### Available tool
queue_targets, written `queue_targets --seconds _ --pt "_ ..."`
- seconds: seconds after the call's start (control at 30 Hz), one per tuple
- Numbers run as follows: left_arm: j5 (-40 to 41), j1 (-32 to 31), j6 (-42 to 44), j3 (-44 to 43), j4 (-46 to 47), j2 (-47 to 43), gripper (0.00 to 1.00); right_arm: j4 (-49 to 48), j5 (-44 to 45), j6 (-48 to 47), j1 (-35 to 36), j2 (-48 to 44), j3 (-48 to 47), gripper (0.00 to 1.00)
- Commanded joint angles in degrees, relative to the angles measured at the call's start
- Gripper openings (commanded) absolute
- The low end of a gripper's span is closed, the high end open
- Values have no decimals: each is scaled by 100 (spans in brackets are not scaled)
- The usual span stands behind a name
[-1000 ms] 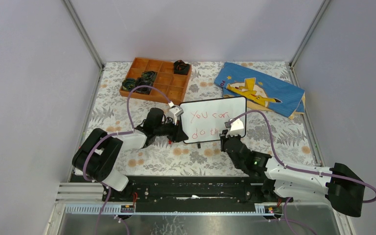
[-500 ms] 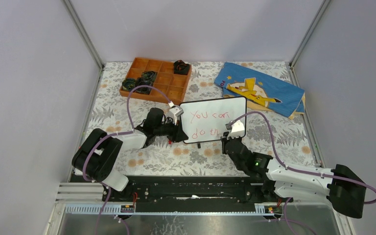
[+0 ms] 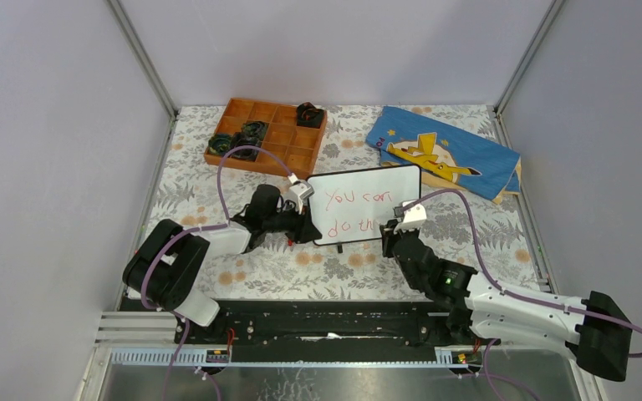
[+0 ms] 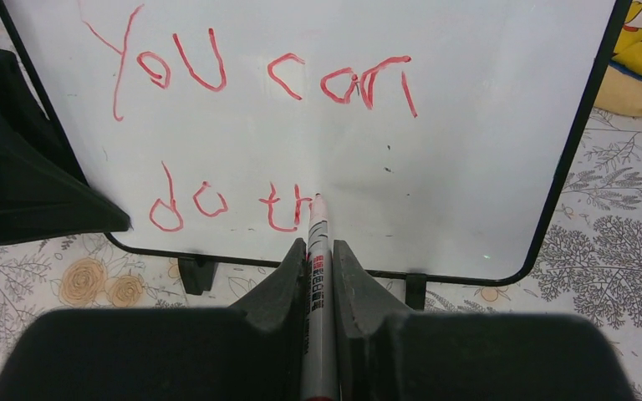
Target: Write a sentence on the whiteboard
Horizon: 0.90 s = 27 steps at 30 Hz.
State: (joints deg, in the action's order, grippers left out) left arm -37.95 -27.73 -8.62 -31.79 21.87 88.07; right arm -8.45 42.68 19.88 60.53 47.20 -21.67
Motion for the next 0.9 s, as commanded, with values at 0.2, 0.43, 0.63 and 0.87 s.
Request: queue_targets --seconds 0.2,0.43,0.63,0.87 --pt "167 -101 220 -117 -130 -125 31 -479 195 -85 -202 398 -323 0" --pt "223 -136 273 -134 -200 -126 31 -586 110 -73 -311 469 -324 0" --pt "234 -145 287 -141 -214 -117 31 -586 60 -44 -405 508 -285 0" --pt "267 -171 307 -140 -244 -111 31 -534 -39 37 -481 531 -232 0"
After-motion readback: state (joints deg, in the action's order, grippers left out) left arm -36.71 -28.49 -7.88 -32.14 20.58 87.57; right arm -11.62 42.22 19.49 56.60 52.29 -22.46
